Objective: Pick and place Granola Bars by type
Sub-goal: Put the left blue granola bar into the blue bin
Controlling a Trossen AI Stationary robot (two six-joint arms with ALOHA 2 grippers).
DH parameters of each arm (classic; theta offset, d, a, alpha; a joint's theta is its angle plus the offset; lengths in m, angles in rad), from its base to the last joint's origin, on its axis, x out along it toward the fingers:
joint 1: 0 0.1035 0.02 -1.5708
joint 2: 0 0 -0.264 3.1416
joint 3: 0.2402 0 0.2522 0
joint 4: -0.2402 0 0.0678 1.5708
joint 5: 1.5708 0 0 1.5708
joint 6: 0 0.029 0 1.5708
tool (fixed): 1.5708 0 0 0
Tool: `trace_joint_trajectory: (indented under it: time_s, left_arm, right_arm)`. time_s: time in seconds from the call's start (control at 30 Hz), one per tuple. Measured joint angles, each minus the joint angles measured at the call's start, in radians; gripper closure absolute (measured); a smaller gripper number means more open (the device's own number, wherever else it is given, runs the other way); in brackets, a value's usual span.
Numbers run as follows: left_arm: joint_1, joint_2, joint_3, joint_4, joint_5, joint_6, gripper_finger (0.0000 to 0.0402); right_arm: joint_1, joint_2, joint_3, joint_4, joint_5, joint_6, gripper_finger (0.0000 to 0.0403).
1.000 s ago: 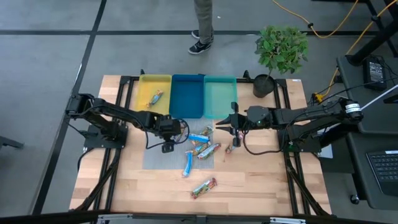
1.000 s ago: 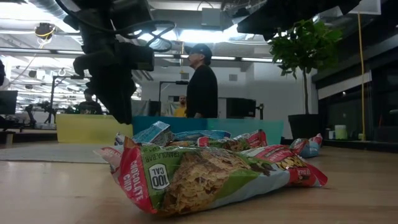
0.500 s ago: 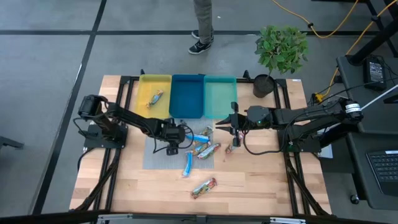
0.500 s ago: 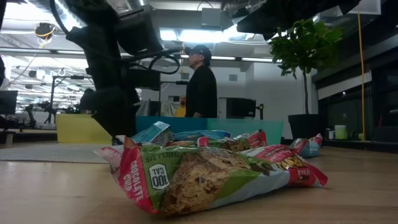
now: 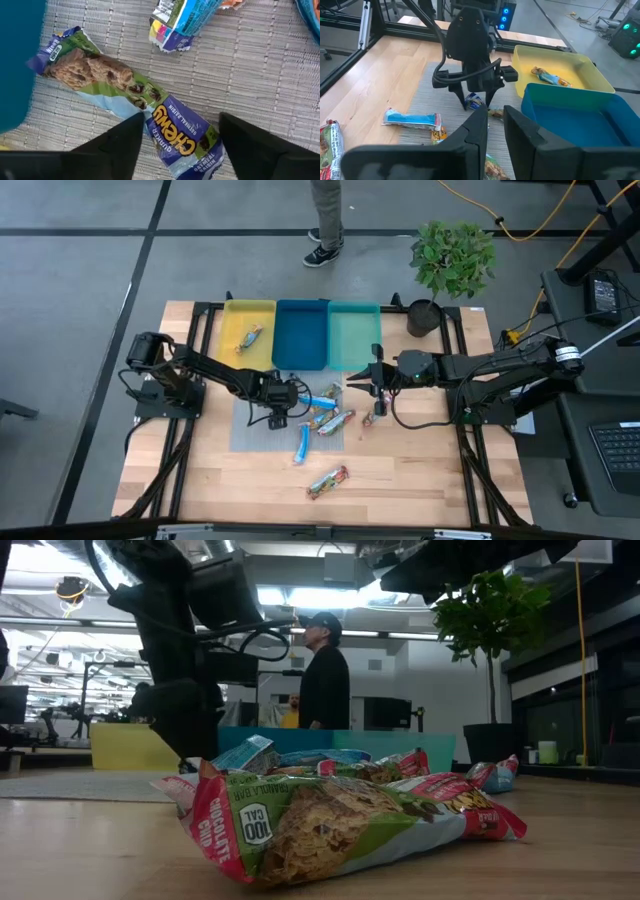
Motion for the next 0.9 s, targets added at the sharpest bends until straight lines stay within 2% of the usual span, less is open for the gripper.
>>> trace_joint_trajectory:
  time_s: [0.3, 0.5, 0.67, 0.9]
  left_arm:
    - [0.001, 0.001, -0.001, -0.002, -0.029, -0.017, 0.0264]
    - [0.002, 0.001, -0.001, -0.004, -0.041, -0.017, 0.032]
    - [-0.01, -0.004, -0.002, -0.006, -0.055, -0.024, 0.0348]
    - [-0.05, -0.072, 0.022, -0.067, -0.065, -0.04, 0.0356]
  right_arm:
    - [0.0, 0.0, 0.0, 0.0, 0.0, 0.0, 0.0336]
    - [0.0, 0.0, 0.0, 0.001, 0.0, 0.0, 0.0336]
    - [0.0, 0.0, 0.0, 0.001, -0.001, 0.0, 0.0336]
    - [0.0, 0.0, 0.0, 0.007, -0.001, 0.0, 0.0336]
